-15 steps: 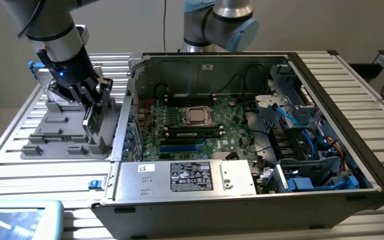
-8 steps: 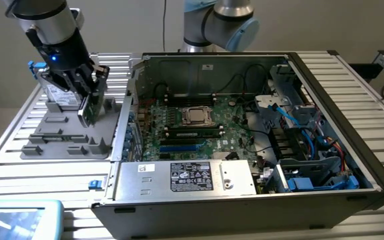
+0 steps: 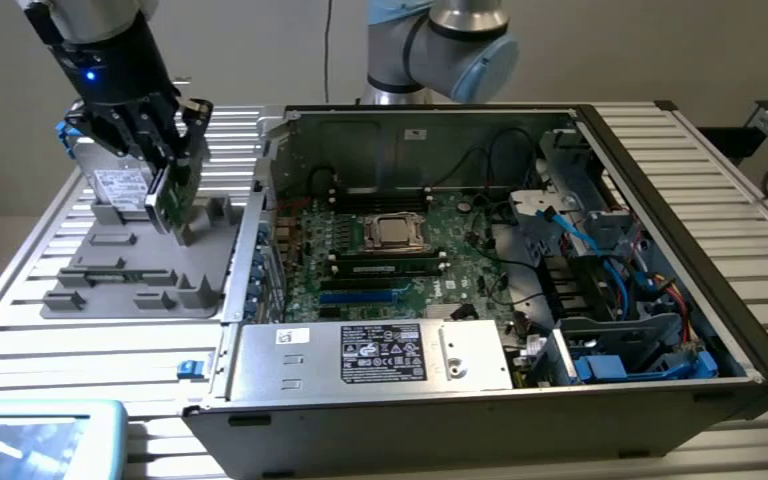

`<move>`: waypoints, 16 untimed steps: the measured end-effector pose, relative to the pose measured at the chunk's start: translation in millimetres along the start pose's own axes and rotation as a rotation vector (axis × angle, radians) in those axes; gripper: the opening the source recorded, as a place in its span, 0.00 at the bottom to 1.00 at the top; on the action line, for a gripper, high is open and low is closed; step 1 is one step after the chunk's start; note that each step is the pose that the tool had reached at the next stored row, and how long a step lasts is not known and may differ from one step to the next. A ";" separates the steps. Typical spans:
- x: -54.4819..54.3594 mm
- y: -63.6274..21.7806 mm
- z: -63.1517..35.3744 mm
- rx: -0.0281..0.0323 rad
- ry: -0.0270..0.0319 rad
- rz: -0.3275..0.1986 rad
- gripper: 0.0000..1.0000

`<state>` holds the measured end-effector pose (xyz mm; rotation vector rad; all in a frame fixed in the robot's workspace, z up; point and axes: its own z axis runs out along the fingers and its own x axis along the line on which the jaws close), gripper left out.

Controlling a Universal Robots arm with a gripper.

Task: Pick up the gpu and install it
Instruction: 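Pick up the gpu and move the gpu toward the slot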

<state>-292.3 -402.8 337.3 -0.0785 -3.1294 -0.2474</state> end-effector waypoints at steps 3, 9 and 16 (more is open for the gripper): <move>-4.7 1.2 -13.6 -0.0001 0.0010 0.000 0.28; -14.8 2.9 -41.0 0.0002 0.0061 0.001 0.28; -38.4 1.7 -73.3 0.0006 0.0131 0.002 0.28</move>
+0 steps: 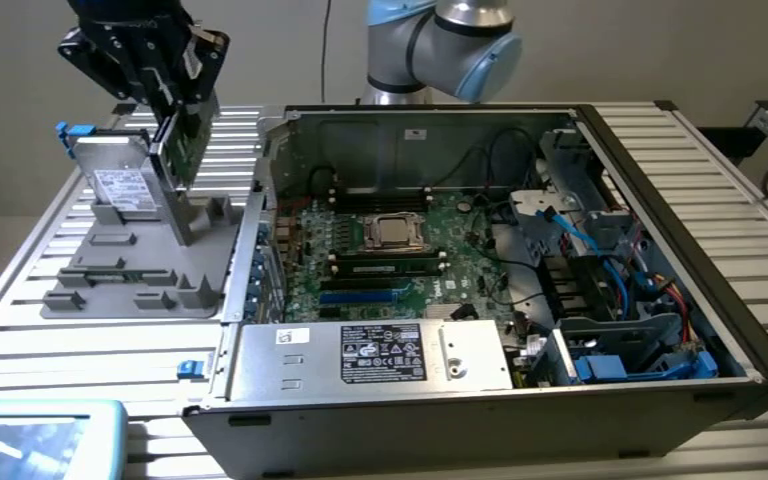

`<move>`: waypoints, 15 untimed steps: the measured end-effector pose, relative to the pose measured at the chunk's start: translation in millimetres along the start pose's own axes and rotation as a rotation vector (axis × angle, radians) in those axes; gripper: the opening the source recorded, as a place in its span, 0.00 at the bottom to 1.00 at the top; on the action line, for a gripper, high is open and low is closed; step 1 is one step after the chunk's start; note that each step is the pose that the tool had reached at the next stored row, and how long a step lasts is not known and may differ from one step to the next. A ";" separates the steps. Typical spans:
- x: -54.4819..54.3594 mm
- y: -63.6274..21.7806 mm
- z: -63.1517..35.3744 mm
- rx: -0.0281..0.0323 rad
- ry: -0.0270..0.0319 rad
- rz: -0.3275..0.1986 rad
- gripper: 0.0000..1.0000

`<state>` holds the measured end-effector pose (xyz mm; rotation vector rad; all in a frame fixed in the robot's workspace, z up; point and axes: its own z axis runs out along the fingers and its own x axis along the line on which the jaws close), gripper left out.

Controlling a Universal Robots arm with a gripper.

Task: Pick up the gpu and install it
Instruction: 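Pick up the gpu and move the gpu toward the slot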

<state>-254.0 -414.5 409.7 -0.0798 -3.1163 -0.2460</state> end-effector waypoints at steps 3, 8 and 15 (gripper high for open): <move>-12.0 -0.6 -14.4 0.0002 0.0035 0.001 0.28; -26.2 -3.4 -22.1 0.0012 0.0238 0.004 0.28; -56.0 -10.2 -23.9 0.0018 0.0346 0.006 0.28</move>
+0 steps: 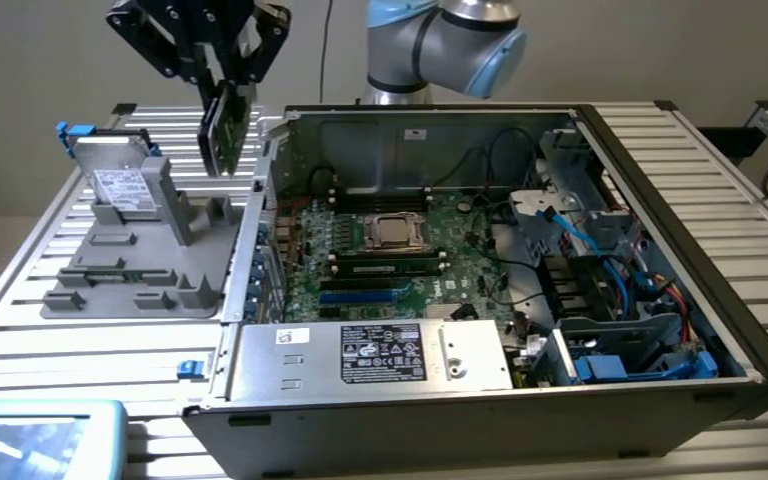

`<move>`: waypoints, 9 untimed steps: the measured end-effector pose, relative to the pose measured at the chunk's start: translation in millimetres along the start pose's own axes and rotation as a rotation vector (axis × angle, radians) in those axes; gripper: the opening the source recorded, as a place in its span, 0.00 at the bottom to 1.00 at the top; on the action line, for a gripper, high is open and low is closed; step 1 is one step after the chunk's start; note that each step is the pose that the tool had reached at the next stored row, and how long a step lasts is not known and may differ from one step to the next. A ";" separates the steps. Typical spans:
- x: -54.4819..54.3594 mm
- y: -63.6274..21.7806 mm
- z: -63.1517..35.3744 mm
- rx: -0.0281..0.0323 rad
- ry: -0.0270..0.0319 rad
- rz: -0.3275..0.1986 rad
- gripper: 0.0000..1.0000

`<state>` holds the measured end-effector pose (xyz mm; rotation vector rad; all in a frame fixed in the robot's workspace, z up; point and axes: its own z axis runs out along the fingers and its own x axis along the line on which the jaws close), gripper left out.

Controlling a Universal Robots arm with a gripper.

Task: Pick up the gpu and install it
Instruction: 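Pick up the gpu and move the gpu toward the slot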

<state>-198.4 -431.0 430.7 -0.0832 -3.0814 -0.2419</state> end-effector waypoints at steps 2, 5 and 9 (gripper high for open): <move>-9.0 -1.8 -0.7 0.0000 0.0018 0.000 0.28; -22.6 -4.4 -1.9 0.0003 0.0052 0.001 0.28; -39.9 -7.8 -3.4 0.0005 0.0102 0.002 0.28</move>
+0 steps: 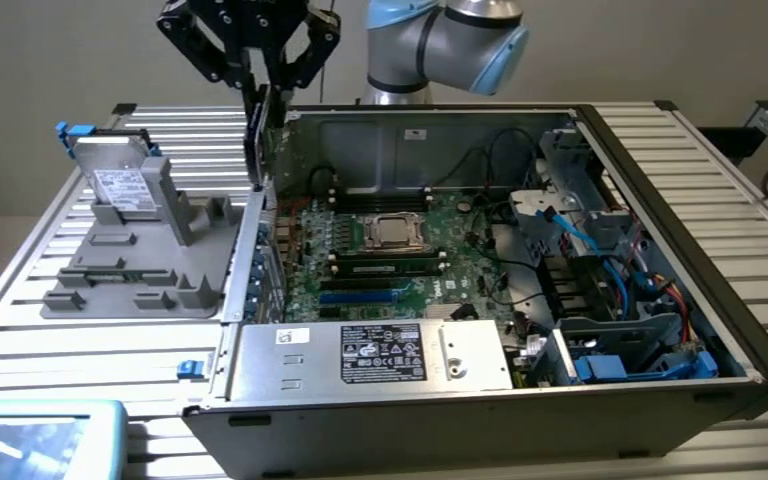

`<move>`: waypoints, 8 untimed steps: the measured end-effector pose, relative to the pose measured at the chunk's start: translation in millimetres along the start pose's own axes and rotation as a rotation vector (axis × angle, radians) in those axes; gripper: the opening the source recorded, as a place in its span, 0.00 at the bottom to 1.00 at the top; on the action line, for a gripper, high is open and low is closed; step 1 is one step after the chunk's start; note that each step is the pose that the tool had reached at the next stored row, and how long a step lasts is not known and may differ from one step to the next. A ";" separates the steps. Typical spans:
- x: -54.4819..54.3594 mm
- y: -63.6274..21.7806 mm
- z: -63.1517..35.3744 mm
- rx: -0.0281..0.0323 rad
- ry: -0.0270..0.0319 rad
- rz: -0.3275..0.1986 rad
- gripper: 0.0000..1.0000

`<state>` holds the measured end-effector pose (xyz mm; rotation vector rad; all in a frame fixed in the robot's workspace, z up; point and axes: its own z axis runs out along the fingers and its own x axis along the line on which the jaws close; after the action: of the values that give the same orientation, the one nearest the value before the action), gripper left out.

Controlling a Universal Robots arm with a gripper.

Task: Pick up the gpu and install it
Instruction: 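Pick up the gpu and move the gpu toward the slot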

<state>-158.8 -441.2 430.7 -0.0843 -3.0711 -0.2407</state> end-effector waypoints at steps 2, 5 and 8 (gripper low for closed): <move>-8.7 -1.8 -0.8 0.0001 0.0024 0.000 0.28; -22.1 -3.5 -1.8 0.0002 0.0047 0.001 0.28; -36.4 -4.8 0.0 0.0000 0.0048 0.001 0.28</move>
<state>-122.9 -447.8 427.6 -0.0847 -3.0663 -0.2404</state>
